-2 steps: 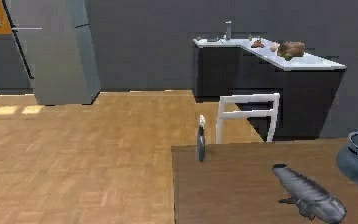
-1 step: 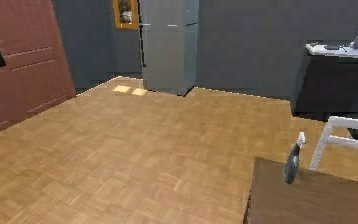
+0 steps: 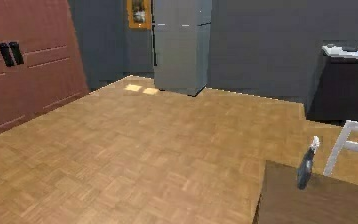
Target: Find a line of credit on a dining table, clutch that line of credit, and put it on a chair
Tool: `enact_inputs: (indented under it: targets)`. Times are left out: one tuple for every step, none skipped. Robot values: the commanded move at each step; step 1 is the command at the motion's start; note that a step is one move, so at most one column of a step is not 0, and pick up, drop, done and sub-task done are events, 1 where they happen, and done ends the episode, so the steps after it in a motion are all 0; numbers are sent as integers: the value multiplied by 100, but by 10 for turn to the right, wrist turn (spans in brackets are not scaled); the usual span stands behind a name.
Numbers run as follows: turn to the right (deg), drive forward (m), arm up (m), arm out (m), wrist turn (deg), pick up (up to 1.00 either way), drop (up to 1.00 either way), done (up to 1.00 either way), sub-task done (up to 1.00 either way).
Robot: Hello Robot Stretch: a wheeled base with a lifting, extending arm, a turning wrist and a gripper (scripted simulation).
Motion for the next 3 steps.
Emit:
enact_inputs:
  targets:
    - [450,0,0,0,0,0,0,0,0]
    - [450,0,0,0,0,0,0,0,0]
    - [450,0,0,0,0,0,0,0,0]
